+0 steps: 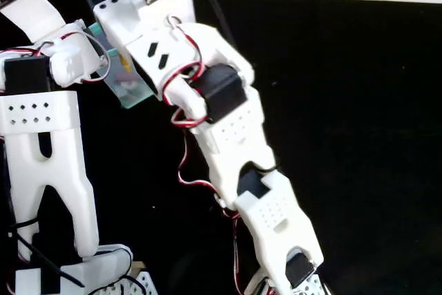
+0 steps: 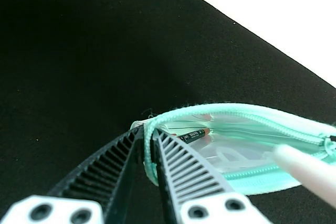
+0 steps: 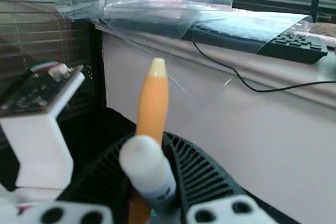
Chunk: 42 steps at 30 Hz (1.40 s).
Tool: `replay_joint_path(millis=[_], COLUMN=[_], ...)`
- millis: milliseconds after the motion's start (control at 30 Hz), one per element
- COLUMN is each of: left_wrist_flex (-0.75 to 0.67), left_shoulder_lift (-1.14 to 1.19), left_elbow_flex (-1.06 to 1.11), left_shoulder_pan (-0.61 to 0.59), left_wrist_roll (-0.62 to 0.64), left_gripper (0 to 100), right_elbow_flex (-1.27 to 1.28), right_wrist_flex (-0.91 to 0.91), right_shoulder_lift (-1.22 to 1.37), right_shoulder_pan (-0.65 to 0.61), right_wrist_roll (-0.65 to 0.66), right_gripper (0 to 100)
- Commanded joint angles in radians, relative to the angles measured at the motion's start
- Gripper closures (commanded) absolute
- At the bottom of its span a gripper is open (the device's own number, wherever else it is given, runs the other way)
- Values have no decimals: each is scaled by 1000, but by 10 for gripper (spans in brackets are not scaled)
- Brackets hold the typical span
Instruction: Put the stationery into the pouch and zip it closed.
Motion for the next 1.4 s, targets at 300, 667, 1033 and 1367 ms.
replay_joint_path(millis=[300, 667, 1033, 1367], left_wrist_flex=[11, 11, 11, 11], left_shoulder_lift=[47, 48, 48, 48], left_elbow_flex=[18, 18, 18, 18], left_shoulder_pan=[67, 68, 67, 67], left_wrist_roll=[-2, -2, -2, -2], left_gripper=[992, 992, 992, 992], right_elbow_flex=[-96, -94, -94, -94], right_wrist_flex=[-176, -199, -196, -39], right_shoulder_lift=[51, 59, 73, 70], right_shoulder_pan=[85, 116, 117, 154], right_wrist_roll=[-11, 55, 57, 54], right_gripper=[993, 993, 992, 819])
